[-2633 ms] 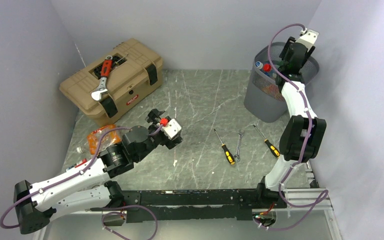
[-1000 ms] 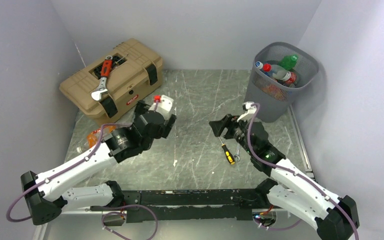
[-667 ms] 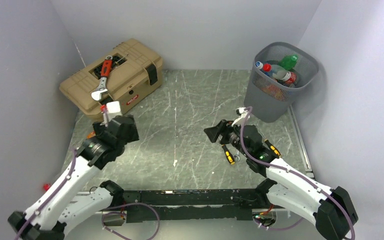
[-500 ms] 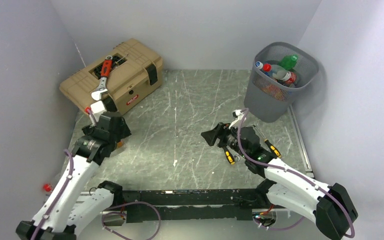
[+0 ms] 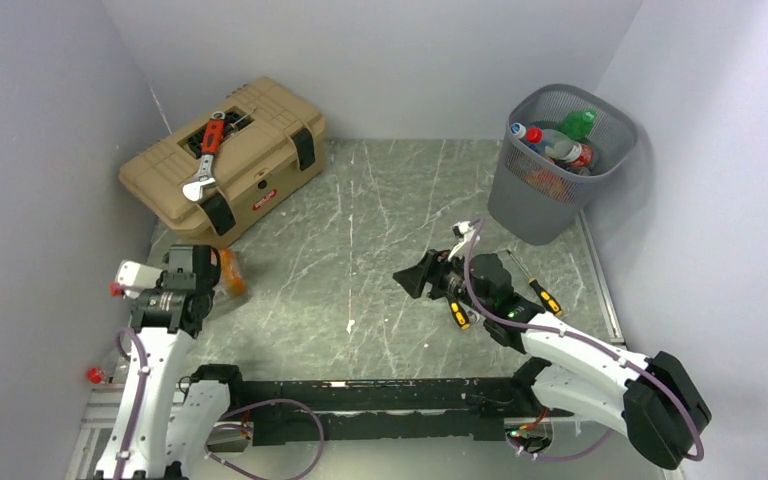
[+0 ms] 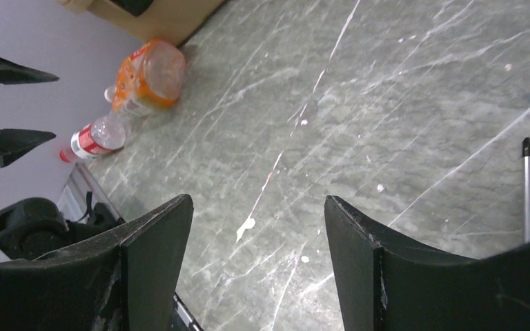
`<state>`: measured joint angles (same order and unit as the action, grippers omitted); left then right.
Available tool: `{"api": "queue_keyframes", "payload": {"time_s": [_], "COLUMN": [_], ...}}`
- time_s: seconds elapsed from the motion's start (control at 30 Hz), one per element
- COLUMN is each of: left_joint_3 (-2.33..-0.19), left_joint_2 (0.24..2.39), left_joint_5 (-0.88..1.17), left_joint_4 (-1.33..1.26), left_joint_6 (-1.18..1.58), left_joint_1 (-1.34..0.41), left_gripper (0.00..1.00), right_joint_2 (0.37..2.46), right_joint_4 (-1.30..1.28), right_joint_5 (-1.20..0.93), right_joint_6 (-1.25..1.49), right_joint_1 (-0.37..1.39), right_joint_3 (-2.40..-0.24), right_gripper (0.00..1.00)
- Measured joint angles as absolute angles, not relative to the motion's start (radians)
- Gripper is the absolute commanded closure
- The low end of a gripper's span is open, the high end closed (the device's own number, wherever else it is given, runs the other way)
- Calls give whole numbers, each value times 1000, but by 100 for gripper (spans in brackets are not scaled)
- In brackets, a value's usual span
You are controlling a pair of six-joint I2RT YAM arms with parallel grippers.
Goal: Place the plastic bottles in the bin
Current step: Pick up the plastic bottle from the corner of the board.
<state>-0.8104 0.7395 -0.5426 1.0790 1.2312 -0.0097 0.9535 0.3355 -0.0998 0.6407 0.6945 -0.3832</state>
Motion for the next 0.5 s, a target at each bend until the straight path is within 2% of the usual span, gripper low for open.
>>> {"api": "queue_keyframes", "payload": {"time_s": [0.27, 0.5], "left_joint_3": [-789, -751], "left_joint_2": [688, 745], "left_joint_5": [-718, -786], "left_joint_4": [1240, 1267], "left_joint_6": [1626, 1739], "left_joint_1": [-9, 59], "left_gripper": [0, 0], "right_joint_2": [1023, 1031], "right_joint_4": [329, 313], "right_joint_5": [-149, -163], "right_joint_6": [636, 624], "right_joint_1": [736, 764], "right_joint_3": [-395, -419], "right_gripper": [27, 27]}}
